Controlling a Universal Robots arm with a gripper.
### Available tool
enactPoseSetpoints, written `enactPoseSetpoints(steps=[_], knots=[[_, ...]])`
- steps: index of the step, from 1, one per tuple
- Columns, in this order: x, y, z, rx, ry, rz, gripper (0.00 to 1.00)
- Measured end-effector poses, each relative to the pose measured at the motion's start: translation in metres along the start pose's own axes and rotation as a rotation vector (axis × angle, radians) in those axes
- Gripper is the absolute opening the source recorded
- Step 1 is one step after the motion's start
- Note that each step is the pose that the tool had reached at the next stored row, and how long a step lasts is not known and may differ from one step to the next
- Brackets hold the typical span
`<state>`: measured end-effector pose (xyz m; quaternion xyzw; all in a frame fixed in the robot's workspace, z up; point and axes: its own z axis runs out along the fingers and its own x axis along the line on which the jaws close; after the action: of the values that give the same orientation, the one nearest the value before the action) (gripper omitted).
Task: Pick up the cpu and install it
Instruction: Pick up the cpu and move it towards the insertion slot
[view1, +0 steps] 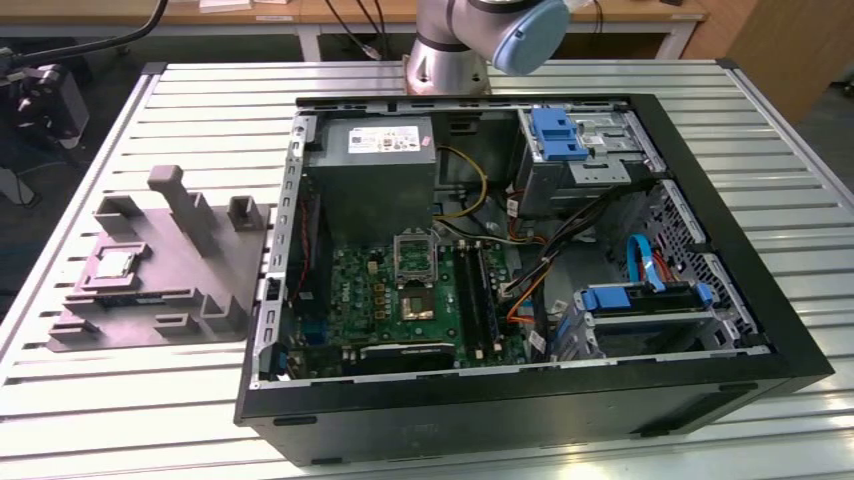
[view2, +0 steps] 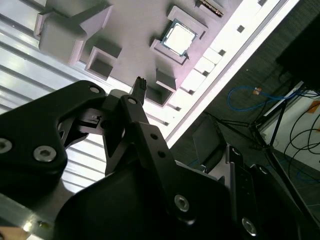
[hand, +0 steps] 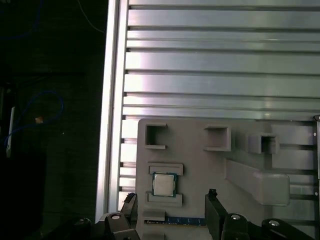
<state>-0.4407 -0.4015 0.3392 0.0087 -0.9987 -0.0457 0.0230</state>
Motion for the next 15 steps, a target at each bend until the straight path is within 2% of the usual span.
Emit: enactPoseSetpoints(steps=[11,13,15], knots=[[-0.0002,-0.0004,0.0042,0.0002,0.0003,0.0,0.65],[-0.0004,-0.0008,0.0079,0.0002,0.0,0.0,0.65],[-0.0004,-0.0008,0.0081,0.0001,0.0,0.0,0.65]])
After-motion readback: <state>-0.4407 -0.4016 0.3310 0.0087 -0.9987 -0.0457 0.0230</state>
